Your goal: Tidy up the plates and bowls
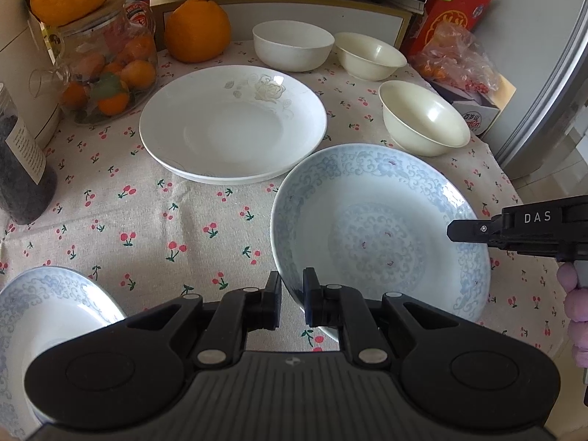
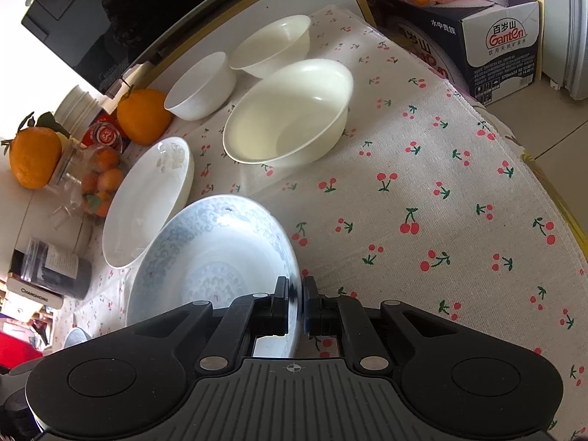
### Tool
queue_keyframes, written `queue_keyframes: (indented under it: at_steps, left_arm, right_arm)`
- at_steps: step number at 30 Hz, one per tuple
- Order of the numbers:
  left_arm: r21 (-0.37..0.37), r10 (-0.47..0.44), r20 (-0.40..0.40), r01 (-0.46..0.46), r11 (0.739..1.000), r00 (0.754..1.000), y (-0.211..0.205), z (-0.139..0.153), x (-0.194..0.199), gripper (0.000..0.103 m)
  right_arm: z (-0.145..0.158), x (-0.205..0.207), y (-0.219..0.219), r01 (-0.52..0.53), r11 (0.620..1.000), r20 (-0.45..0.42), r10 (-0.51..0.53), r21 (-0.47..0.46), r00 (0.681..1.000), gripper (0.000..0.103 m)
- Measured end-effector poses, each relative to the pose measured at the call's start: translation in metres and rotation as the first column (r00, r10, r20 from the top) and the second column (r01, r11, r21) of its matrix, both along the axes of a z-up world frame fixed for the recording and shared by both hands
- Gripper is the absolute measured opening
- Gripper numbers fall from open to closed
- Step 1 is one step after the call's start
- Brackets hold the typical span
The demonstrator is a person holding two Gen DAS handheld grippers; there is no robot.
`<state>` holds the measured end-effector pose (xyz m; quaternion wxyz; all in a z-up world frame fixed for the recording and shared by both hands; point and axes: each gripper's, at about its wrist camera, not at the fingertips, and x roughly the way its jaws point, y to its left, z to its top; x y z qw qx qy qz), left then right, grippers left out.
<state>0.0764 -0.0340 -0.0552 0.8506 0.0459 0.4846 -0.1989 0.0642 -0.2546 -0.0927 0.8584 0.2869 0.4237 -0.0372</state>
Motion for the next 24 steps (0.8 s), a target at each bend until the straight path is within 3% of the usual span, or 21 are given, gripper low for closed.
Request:
queue_keyframes:
  at_steps: [8,11,14,16,18,24]
  left_arm:
    - [0.019,-0.018,-0.014,0.018,1.000,1.000,-0.003,0.000,0.000,0.013]
    - [0.026,-0.030,-0.018,0.030,0.999,0.999,-0.005,0.000,-0.003,0.023]
    - [0.028,-0.037,0.001,0.037,0.999,0.999,-0.003,0.005,-0.007,0.027]
    - [0.020,-0.039,0.016,0.039,0.999,0.999,-0.001,0.010,-0.011,0.038]
    - [0.020,-0.041,0.044,0.040,0.999,0.998,0.001,0.016,-0.015,0.056]
    - [0.027,-0.049,0.098,0.046,0.999,0.994,0.013,0.029,-0.027,0.085]
  right_arm:
    - [0.004,0.000,0.007,-0.029,0.999,-0.020,0.028,-0.045,0.999,0.012]
    - [0.009,-0.003,0.008,-0.028,0.998,-0.014,0.027,-0.054,1.000,0.014]
    - [0.015,-0.007,0.011,-0.029,0.997,-0.008,0.029,-0.075,1.000,0.029]
    - [0.021,-0.010,0.015,-0.036,0.995,0.005,0.037,-0.098,0.999,0.044]
    - [0.027,-0.014,0.020,-0.045,0.992,0.023,0.048,-0.116,0.999,0.069]
    - [0.044,-0.022,0.038,-0.081,0.984,0.062,0.092,-0.156,0.994,0.085]
